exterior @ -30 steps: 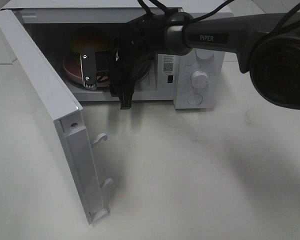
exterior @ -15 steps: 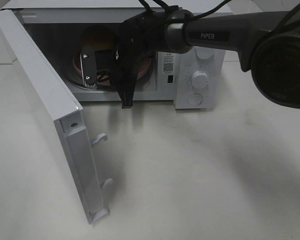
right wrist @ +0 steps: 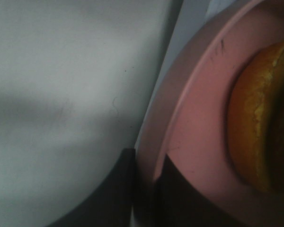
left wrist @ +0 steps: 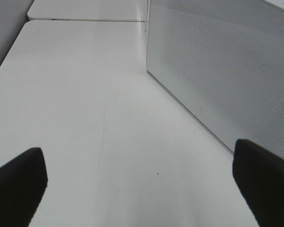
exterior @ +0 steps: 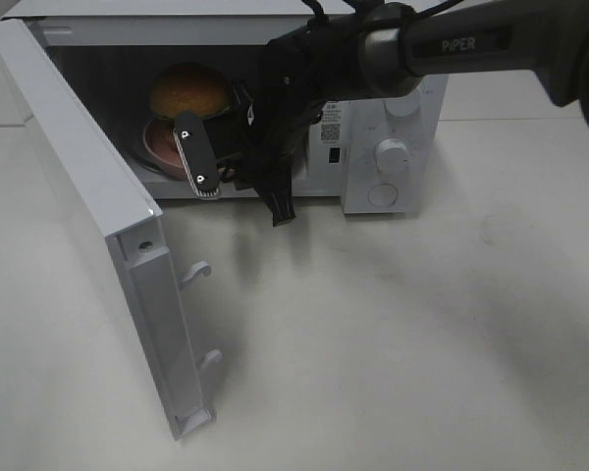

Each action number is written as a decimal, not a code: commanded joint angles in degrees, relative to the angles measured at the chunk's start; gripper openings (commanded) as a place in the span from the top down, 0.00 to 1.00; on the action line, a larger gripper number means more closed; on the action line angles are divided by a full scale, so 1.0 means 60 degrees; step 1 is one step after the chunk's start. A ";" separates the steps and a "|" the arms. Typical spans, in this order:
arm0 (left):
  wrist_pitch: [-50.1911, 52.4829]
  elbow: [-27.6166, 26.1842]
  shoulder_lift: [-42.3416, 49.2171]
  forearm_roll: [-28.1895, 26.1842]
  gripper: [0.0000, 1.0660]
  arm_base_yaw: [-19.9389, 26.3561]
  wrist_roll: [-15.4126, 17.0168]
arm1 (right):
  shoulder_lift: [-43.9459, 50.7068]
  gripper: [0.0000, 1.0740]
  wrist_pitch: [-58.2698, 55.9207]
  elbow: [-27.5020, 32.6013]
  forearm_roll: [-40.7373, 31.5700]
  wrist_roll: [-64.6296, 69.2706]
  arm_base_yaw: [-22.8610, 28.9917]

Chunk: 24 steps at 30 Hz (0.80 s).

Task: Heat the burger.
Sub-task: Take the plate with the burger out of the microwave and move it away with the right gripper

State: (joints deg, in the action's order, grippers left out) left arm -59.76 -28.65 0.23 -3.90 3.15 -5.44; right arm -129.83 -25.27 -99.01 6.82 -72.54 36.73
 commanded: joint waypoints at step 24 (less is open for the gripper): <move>0.0048 0.0029 0.0201 -0.0105 0.06 -0.0029 0.0029 | 0.2970 1.00 0.1222 0.3485 -0.2320 -0.4288 -0.0439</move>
State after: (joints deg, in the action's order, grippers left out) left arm -59.76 -28.65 0.23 -3.90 3.15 -5.44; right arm -113.90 -21.08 -77.98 -6.53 -98.38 34.78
